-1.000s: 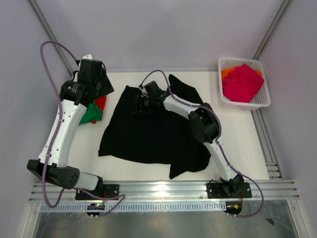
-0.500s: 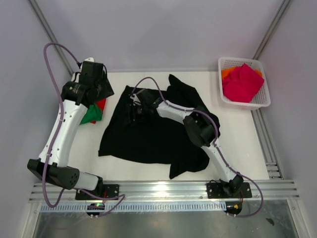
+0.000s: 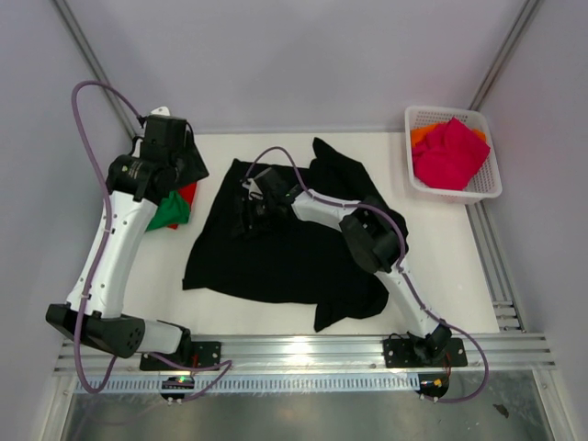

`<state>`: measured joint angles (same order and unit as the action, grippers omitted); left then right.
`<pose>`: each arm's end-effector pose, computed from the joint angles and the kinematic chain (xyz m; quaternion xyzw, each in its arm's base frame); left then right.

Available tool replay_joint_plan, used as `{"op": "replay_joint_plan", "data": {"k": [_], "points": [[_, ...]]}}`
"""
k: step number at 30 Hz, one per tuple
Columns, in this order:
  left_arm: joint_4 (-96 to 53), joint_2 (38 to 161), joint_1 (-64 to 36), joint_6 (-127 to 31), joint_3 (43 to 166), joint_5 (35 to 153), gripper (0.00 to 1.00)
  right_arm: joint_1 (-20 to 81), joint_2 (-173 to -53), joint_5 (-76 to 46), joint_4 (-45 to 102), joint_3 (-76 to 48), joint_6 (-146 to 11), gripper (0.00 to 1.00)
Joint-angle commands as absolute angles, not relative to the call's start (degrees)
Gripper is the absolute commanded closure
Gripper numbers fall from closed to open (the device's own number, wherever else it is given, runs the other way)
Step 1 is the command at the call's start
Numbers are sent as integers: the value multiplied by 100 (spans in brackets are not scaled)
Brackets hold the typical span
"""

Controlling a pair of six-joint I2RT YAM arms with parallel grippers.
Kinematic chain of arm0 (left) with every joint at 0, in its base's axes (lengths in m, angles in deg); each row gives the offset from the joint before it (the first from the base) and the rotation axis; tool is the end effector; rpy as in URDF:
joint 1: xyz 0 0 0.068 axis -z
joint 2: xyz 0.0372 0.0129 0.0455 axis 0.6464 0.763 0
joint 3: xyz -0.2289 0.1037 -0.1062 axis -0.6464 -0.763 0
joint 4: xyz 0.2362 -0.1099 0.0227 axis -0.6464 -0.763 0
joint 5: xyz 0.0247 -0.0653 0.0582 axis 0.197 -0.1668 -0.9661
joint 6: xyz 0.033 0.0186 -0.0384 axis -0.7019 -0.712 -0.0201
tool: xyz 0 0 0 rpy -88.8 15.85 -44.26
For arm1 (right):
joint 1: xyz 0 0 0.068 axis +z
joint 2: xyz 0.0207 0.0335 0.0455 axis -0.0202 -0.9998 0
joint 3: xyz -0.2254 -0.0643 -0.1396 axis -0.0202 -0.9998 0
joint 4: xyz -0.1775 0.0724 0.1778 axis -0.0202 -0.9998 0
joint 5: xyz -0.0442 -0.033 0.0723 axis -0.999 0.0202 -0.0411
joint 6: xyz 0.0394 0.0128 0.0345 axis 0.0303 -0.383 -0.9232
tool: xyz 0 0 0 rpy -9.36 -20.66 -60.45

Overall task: Fold and stack the t-shirts
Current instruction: Flatten out the tshirt

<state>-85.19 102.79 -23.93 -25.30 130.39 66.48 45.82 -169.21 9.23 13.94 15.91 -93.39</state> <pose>0.2541 -0.0624 0.4363 -0.2038 0.8824 -0.0311 0.4230 0.3602 0.3822 0.1379 -0.1916 0.8800 0.4190 0.1158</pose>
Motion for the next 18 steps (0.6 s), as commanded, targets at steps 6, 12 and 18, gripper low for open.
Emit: {"op": "replay_joint_plan", "data": {"k": [6,12,18], "points": [[-8596,10212,-2392,-2680,13042,6619,44,5212,-16850,1136,192,1191,-8164,39],[-8614,10256,-2392,-2680,13059,6672,44,5345,-16710,1645,323,507,-7987,39],[-8597,10257,-2392,-2619,13024,6751,44,5380,-16507,1795,288,119,-7688,39]]}}
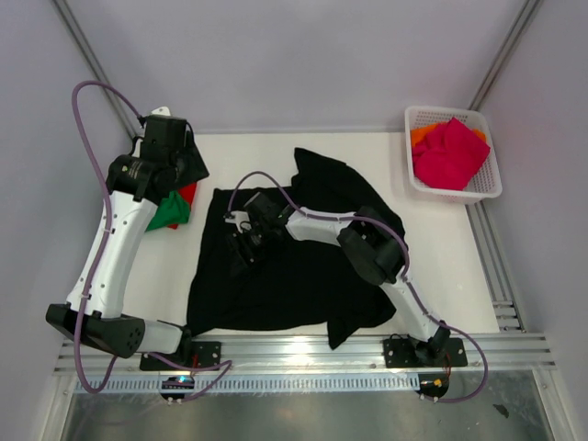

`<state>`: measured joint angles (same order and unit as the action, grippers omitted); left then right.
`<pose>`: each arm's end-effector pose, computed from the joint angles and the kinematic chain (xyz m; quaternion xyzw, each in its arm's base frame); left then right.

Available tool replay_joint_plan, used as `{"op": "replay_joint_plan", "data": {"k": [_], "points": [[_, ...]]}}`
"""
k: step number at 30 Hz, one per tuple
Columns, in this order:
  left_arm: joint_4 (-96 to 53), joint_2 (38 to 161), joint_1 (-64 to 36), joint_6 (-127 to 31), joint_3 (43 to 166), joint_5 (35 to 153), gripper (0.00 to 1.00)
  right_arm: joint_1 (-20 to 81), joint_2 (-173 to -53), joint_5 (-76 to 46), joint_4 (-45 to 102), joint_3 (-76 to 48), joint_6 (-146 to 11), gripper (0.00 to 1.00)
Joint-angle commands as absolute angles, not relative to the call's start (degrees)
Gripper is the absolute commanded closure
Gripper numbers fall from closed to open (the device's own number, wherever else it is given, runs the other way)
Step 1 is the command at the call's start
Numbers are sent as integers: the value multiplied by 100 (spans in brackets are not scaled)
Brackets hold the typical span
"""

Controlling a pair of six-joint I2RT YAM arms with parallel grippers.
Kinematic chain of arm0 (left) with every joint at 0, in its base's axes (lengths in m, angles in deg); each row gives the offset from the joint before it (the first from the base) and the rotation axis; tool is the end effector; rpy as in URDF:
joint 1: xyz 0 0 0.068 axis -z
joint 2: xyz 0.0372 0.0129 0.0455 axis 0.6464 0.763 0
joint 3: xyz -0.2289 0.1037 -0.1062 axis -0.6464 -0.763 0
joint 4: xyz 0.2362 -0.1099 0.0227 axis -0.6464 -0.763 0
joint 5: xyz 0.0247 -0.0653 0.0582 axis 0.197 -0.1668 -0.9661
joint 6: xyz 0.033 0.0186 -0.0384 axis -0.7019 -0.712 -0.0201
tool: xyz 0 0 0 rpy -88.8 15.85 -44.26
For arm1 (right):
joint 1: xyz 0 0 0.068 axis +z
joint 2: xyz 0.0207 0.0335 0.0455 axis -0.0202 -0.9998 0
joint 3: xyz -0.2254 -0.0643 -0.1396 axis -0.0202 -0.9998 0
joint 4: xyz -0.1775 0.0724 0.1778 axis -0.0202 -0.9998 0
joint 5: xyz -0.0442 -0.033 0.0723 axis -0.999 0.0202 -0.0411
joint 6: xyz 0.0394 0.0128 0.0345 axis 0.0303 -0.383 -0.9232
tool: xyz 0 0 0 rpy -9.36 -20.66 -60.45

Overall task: Fold and stack the t-shirts
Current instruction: Flatten out the tshirt

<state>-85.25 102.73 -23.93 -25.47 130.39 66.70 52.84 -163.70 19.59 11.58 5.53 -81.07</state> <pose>0.2537 -0.0624 0.4364 -0.2017 0.8831 -0.0321 0.4224 0.2831 0.3967 0.1304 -0.3446 0.8260 0.4449 0.0302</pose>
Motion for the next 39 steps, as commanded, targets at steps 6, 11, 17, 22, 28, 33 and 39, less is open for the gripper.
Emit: {"op": "replay_joint_plan", "data": {"k": [6,11,17,22,28,33,39], "points": [[-8439,10248,-2392,-2574,12753,6830,44,5380,-16376,1419,595,-82,-7933,39],[-8184,10475,-2392,-2724,11876,6620,44,5363,-16033,952,1149,-355,-8267,39],[-7516,11019,-2392,-2671,10838,6724,46,5170,-15339,258,1475,-558,-8435,38],[-7068,11609,-2392,-2575,10476,6882,46,4985,-14655,-226,1457,-628,-8488,38],[-6637,12233,-2392,-2583,10483,6988,47,4774,-14003,-542,1466,-918,-8549,38],[-6496,12761,-2392,-2750,10887,7032,47,4704,-13616,-797,1265,-1129,-8505,38],[-6627,13411,-2392,-2987,11661,6839,47,4633,-13169,-1026,1168,-1568,-8488,38]]}}
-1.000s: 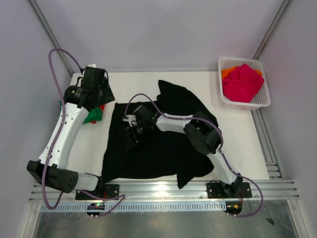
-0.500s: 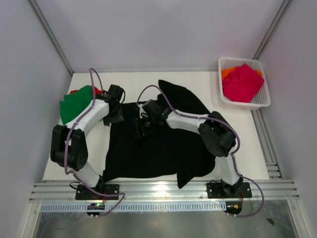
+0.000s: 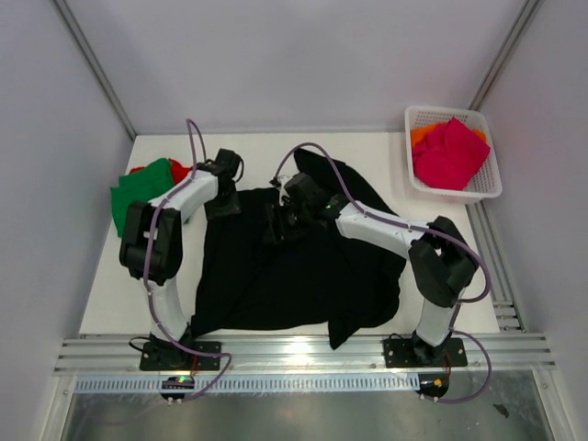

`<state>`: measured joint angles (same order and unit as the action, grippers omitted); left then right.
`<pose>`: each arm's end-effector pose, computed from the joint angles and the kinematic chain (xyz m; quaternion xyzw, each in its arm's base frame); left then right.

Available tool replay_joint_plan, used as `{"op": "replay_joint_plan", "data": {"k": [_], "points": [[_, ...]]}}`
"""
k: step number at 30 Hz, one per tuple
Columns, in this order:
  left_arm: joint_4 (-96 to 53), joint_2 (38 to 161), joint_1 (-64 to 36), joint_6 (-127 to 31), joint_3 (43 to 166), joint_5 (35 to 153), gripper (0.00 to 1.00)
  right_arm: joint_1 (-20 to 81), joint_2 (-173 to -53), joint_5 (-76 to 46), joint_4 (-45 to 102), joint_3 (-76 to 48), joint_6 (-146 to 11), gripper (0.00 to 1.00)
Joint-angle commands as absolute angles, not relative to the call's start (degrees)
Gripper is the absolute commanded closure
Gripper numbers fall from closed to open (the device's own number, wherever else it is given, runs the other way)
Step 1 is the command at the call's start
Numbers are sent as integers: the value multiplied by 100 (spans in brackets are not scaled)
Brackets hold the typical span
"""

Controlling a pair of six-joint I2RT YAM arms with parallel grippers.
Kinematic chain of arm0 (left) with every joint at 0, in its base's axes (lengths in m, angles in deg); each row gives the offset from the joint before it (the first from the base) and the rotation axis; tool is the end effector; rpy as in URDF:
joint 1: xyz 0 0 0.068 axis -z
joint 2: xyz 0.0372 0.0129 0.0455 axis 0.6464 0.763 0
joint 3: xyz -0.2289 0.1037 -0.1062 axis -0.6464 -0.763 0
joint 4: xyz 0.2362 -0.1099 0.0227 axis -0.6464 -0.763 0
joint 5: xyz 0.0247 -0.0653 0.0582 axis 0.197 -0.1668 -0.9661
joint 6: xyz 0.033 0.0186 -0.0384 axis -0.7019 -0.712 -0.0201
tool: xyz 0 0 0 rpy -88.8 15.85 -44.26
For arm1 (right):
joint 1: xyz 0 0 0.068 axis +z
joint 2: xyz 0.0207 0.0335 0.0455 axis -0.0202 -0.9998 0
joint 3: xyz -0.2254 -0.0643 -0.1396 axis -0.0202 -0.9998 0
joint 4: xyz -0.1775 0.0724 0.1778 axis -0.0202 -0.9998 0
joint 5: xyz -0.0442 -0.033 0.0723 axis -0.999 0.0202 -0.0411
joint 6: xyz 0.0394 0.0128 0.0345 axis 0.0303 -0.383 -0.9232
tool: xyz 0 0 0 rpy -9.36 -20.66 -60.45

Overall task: Fold and stack the t-shirts
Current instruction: Flatten out the tshirt

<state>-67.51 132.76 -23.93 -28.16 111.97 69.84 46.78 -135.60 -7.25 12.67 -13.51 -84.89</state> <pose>0.3675 -0.0977 0.1913 -0.1452 0.9696 0.0660 0.1857 0.2766 0.2960 0.2339 -0.2192 0.8874 0.3217 0.2468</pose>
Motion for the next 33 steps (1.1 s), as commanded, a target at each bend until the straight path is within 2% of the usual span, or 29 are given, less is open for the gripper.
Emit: {"op": "replay_joint_plan", "data": {"k": [1,14,33], "points": [[-6750,13481,-2392,-2988,11827,6830,47,4633,-13106,-1130,1141,-1621,-8488,38],[-6618,14123,-2392,-2645,12057,7076,47,4598,-12271,-1938,642,-2246,-8575,38],[-7489,14317,-2401,-2372,12180,5222,47,4537,-12034,-2608,51,-2061,-8707,38]]}}
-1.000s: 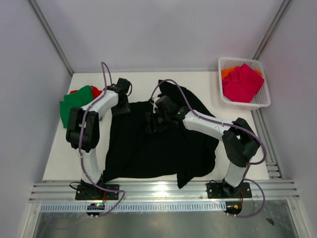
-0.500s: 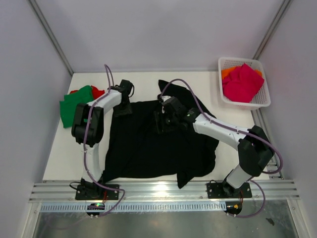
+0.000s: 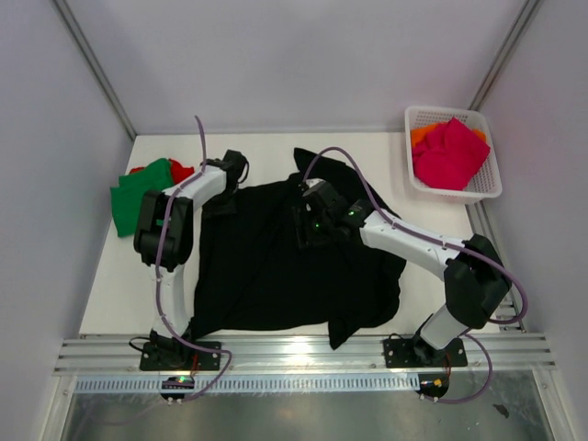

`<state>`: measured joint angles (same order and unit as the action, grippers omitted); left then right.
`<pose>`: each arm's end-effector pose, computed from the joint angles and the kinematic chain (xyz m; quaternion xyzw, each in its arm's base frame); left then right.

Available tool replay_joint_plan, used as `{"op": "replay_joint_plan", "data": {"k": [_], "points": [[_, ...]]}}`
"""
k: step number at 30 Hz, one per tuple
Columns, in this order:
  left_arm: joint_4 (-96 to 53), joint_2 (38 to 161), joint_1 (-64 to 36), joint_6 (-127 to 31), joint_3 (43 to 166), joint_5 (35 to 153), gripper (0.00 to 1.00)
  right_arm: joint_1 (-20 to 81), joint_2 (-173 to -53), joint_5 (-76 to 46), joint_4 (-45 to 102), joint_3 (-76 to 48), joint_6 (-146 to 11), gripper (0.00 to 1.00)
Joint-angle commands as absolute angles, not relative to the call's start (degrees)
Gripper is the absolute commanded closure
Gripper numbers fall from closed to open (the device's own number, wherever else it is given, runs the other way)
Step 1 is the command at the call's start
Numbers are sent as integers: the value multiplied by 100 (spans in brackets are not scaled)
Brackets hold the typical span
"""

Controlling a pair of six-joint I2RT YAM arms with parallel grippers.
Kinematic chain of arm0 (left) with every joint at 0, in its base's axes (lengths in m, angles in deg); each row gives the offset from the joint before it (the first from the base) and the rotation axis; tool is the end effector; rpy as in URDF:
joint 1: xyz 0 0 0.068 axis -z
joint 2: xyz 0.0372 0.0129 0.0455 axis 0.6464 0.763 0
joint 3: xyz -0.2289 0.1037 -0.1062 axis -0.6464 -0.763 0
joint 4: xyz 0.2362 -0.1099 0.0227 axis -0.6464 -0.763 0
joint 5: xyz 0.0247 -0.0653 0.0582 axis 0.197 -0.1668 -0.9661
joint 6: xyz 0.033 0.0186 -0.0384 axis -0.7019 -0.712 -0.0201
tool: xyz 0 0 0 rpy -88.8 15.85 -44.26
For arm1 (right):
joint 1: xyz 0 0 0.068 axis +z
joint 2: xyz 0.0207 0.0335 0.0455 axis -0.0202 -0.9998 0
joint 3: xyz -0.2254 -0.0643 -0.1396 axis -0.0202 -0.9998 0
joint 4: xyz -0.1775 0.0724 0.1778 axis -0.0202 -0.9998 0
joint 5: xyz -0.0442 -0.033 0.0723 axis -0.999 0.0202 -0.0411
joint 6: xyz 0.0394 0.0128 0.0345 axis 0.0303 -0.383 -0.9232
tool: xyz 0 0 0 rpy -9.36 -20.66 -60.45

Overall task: Fold and stack the t-shirts
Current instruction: Flatten out the tshirt

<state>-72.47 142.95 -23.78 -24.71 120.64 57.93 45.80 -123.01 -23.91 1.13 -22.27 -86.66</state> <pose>0.3965 -0.1002 0.1656 -0.1724 0.9520 0.1773 0.1801 0.2433 0.2391 0.2471 -0.1480 0.9332 0.1799 0.2736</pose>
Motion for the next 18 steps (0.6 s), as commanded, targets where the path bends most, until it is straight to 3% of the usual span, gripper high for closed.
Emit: {"op": "replay_joint_plan", "data": {"k": [1,13,18], "points": [[-7541,14317,-2401,-2372,12189,5169,48,4519,-12007,-2626,34,-2070,-8699,38],[-7595,14291,-2427,-2346,12242,5326,47,4405,-12095,-2696,-116,-2034,-8681,38],[-7559,14317,-2427,-2267,12198,5494,48,4124,-12944,-3135,-169,-1999,-8760,38]]}}
